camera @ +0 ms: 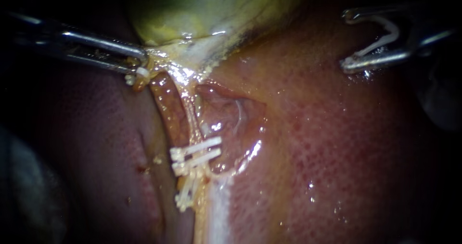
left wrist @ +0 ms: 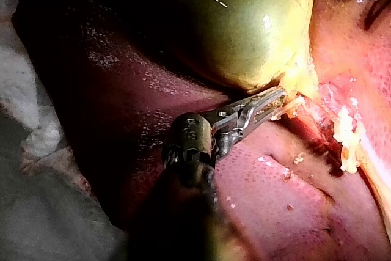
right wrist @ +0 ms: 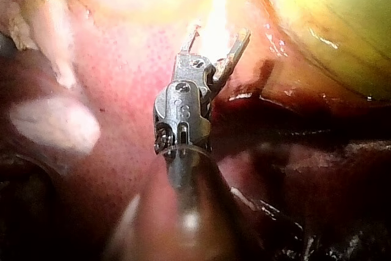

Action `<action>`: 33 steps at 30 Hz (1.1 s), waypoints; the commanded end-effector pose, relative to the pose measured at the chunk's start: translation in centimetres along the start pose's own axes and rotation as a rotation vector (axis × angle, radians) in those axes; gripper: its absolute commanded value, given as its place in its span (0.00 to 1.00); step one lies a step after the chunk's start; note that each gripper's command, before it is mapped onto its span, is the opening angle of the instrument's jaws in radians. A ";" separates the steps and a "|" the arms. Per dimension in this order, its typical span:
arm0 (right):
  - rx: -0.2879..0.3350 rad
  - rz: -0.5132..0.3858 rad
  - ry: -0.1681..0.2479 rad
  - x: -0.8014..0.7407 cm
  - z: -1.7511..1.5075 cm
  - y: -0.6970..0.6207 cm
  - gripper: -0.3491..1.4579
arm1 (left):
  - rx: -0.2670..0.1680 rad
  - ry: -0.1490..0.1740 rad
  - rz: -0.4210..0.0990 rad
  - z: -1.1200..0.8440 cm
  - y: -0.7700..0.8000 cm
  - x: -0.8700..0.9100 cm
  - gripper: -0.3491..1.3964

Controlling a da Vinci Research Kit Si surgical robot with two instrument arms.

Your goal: Clipping third clip right tube

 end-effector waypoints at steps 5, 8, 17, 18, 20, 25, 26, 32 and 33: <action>0.056 0.051 0.005 0.07 0.33 -0.20 0.47 | -0.001 -0.001 0.000 0.00 0.00 0.00 0.00; 0.072 0.092 0.020 0.11 0.52 -0.28 0.47 | -0.001 -0.001 0.000 0.01 0.01 0.00 0.00; 0.123 0.262 0.046 0.25 0.94 -0.38 0.47 | 0.000 0.000 0.000 0.02 0.02 -0.01 0.00; 0.125 0.278 0.044 0.26 0.98 -0.37 0.47 | -0.002 -0.002 0.000 0.02 0.02 -0.01 0.00; 0.126 0.322 0.039 0.27 1.08 -0.37 0.47 | -0.002 -0.002 0.000 0.02 0.02 -0.01 0.00; 0.136 0.401 0.034 0.29 1.34 -0.36 0.47 | -0.001 -0.001 -0.001 0.03 0.02 -0.01 0.00; 0.139 0.410 0.032 0.28 1.39 -0.37 0.47 | -0.001 -0.001 -0.001 0.03 0.02 -0.01 0.00; 0.173 0.475 0.038 0.21 1.64 -0.37 0.47 | -0.003 -0.003 -0.001 0.03 0.03 -0.01 0.00; 0.179 0.482 0.041 0.20 1.68 -0.37 0.47 | -0.003 -0.003 -0.001 0.04 0.03 -0.02 0.00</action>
